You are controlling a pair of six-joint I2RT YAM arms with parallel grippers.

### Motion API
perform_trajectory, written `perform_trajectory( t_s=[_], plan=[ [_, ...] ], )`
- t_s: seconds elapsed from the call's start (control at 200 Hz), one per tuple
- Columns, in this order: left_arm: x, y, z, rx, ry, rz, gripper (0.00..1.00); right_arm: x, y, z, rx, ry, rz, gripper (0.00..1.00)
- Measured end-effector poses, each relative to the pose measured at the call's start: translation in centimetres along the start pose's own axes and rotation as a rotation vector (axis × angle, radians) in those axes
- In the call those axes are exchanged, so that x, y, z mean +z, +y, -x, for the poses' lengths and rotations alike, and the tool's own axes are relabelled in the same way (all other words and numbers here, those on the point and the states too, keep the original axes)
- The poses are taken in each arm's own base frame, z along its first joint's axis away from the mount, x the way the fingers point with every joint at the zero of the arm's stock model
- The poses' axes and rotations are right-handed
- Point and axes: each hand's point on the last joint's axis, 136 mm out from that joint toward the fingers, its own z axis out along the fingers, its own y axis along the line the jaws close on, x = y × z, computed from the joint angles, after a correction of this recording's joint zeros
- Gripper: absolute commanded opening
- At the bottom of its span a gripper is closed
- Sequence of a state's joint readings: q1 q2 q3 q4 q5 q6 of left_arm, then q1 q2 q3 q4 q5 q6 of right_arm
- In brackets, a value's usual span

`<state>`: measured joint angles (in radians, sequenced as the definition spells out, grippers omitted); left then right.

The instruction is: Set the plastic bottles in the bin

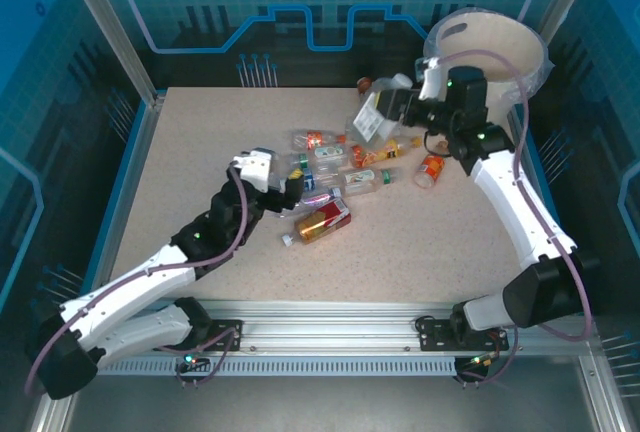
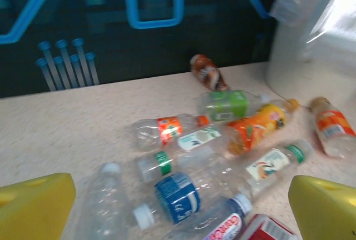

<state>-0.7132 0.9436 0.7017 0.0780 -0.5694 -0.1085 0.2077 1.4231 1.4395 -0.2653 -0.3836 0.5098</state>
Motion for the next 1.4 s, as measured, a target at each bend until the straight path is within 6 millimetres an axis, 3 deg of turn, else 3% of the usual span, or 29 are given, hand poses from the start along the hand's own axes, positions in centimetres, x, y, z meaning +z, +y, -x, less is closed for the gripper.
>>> perform_trajectory(
  t_s=[0.27,0.425,0.585,0.68,0.87,1.045,1.401],
  plan=[
    [-1.8,6.2,-2.4,-0.217,0.01,0.236,0.99,-2.8,-5.3,10.9,0.099,-0.26,-0.13,0.43],
    [-2.6,8.0,-4.7,-0.287,0.038,0.296,0.99,-2.7,-11.3,15.2,0.252,-0.405,-0.183,0.42],
    [-2.8,9.7,-6.4,-0.371,0.085,0.358,0.99,-1.8,-17.9,16.3,0.419,-0.515,-0.242,0.42],
    [-2.8,10.3,-7.1,-0.425,0.107,0.369,0.99,-1.9,-20.4,17.0,0.507,-0.589,-0.24,0.41],
    [-2.6,10.6,-8.0,-0.478,0.142,0.366,0.99,-3.0,-23.4,18.8,0.622,-0.706,-0.181,0.42],
    [-2.1,10.8,-9.0,-0.512,0.184,0.365,0.99,-4.4,-26.6,18.6,0.682,-0.775,-0.235,0.43],
    [-0.4,11.3,-13.6,-0.589,0.373,0.4,0.99,-4.5,-29.0,17.3,0.571,-0.708,-0.441,0.51]
  ],
)
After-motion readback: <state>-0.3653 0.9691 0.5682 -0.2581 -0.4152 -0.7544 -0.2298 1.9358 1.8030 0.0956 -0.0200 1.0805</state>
